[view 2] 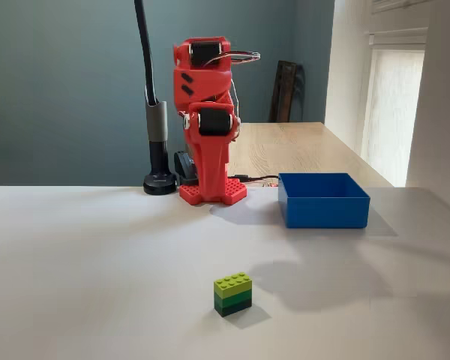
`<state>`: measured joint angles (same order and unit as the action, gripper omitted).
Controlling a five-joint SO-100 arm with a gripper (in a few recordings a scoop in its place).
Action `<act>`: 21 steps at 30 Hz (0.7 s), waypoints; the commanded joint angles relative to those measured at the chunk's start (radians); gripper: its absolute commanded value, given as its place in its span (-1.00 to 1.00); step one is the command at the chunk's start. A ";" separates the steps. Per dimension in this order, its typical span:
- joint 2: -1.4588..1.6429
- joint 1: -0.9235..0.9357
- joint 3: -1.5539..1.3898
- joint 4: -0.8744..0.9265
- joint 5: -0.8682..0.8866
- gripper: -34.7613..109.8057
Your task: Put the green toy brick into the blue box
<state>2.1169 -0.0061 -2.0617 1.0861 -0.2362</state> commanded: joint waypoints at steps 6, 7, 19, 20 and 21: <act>-0.259 -0.006 0.345 0.107 -0.072 -0.40; -0.282 -0.006 0.367 0.114 -0.081 -0.34; -0.531 -0.028 0.563 0.135 -0.150 -0.11; -0.552 -0.032 0.584 0.135 -0.150 -0.11; -0.575 -0.038 0.607 0.135 -0.150 -0.11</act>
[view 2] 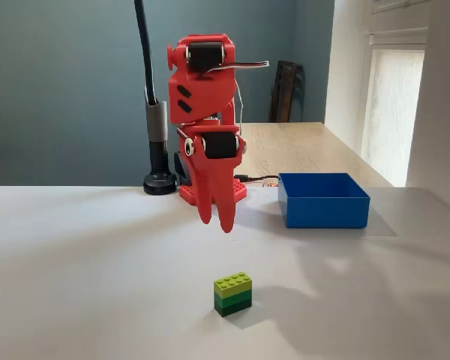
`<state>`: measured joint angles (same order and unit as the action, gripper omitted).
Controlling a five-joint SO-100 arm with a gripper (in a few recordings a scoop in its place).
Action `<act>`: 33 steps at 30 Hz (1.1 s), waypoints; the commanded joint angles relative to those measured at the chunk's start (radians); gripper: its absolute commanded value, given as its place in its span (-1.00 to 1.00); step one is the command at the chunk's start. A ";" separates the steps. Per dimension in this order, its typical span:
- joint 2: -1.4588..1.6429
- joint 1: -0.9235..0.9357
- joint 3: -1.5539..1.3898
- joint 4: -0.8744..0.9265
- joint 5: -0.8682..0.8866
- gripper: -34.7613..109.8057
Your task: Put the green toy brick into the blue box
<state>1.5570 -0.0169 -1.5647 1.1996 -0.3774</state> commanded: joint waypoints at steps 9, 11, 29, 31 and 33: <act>-0.210 -0.072 0.304 0.025 -0.012 -0.12; -0.253 -0.075 0.344 0.031 -0.015 -0.12; -0.506 -0.081 0.517 0.037 -0.087 -0.22; -0.528 -0.083 0.537 0.037 -0.087 -0.25; -0.551 -0.083 0.558 0.037 -0.089 -0.28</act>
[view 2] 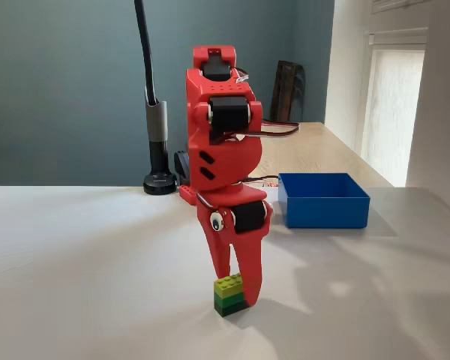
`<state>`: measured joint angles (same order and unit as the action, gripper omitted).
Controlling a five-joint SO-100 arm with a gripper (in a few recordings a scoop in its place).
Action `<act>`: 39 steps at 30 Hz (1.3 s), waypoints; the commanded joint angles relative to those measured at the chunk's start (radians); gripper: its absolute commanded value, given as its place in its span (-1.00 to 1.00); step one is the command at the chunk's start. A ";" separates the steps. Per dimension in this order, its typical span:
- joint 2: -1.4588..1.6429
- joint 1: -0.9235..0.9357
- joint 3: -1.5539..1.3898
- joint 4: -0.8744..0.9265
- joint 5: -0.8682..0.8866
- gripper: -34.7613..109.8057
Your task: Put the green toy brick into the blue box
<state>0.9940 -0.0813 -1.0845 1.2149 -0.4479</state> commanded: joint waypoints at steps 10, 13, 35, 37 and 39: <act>-0.081 -0.018 0.173 0.021 -0.025 -0.50; -0.091 -0.018 0.179 0.020 -0.020 -0.52; 0.080 -0.048 0.114 0.041 0.103 -0.52; 0.149 -0.054 0.071 0.041 0.110 -0.52; 0.216 -0.063 0.032 0.041 0.126 -0.52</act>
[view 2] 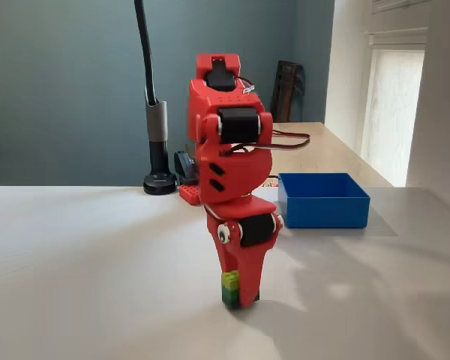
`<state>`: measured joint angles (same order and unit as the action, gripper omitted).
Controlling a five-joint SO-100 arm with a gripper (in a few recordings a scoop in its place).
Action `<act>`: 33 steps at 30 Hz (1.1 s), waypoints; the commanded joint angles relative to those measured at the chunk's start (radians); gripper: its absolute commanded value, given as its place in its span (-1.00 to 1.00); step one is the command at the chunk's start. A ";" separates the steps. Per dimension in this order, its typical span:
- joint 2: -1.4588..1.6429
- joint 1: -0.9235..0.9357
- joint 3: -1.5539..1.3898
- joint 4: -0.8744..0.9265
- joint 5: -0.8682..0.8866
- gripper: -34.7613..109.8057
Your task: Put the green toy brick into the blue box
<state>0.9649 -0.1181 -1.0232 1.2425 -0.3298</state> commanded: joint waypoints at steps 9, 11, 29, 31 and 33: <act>0.506 -0.064 -0.169 0.014 0.057 -0.52; 0.561 -0.072 -0.201 0.015 0.061 -0.52; 0.986 -0.327 -0.548 0.081 0.097 -0.52; 1.006 -0.377 -0.569 0.101 0.112 -0.52; 1.022 -0.426 -0.589 0.120 0.129 -0.52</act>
<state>1.8776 -0.4571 -1.6015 1.3284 -0.2148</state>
